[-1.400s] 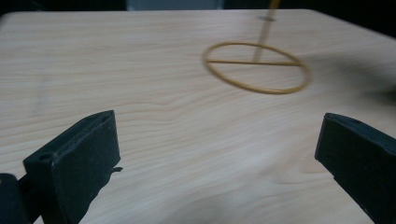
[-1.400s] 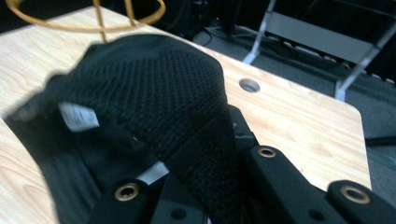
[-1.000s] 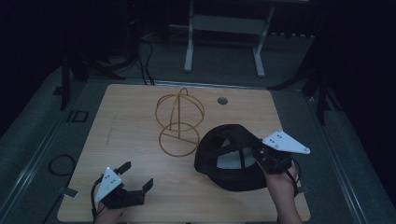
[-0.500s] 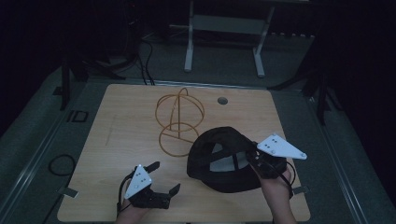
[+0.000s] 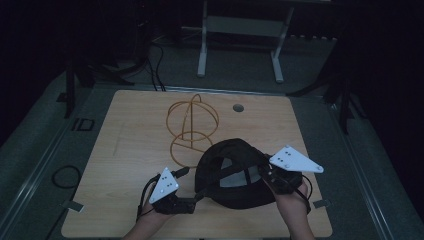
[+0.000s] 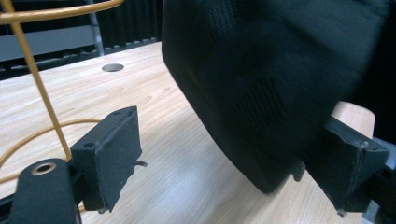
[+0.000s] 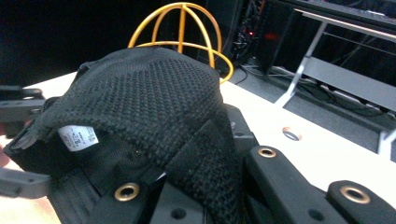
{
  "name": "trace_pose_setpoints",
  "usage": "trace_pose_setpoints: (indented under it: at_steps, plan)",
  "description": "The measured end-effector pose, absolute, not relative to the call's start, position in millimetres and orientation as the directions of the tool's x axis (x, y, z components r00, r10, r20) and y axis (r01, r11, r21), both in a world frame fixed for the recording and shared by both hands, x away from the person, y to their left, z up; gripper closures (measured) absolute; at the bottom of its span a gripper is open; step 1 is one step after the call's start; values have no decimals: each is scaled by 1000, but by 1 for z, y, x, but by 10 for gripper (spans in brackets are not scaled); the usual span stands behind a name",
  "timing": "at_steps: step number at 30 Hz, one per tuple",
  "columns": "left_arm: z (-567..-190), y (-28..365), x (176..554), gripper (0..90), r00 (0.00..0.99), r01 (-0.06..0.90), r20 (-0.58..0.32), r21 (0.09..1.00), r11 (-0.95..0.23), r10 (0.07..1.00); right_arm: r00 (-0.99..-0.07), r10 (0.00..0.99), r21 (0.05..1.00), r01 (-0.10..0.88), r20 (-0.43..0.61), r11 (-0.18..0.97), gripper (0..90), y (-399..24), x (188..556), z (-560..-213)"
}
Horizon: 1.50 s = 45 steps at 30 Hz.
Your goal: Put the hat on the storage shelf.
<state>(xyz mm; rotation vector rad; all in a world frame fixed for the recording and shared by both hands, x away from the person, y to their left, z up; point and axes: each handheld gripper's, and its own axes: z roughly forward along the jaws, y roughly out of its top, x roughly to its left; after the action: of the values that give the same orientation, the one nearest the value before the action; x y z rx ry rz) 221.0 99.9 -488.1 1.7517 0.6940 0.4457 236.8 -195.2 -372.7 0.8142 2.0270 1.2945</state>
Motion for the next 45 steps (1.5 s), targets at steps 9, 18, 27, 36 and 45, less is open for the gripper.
trace_pose_setpoints:
  at_steps: [9,18,27,36,45]
  plan:
    - [-480,99,233,406,769,218,-76,964,-149,635,-681,714,925,146,-164,352,889,-194,234,-374]
    - [-469,100,234,731,732,200,-114,979,-52,671,-693,703,921,149,-162,359,889,-195,233,-379]
    - [-457,96,229,877,703,156,-85,987,-37,706,-702,696,925,151,-149,350,888,-196,230,-382]
    - [-446,98,222,883,673,130,-93,991,5,733,-692,709,921,177,-134,347,887,-208,225,-392]
    - [-438,93,223,884,670,120,-68,993,-17,740,-733,676,931,198,-68,308,846,-215,220,-402]
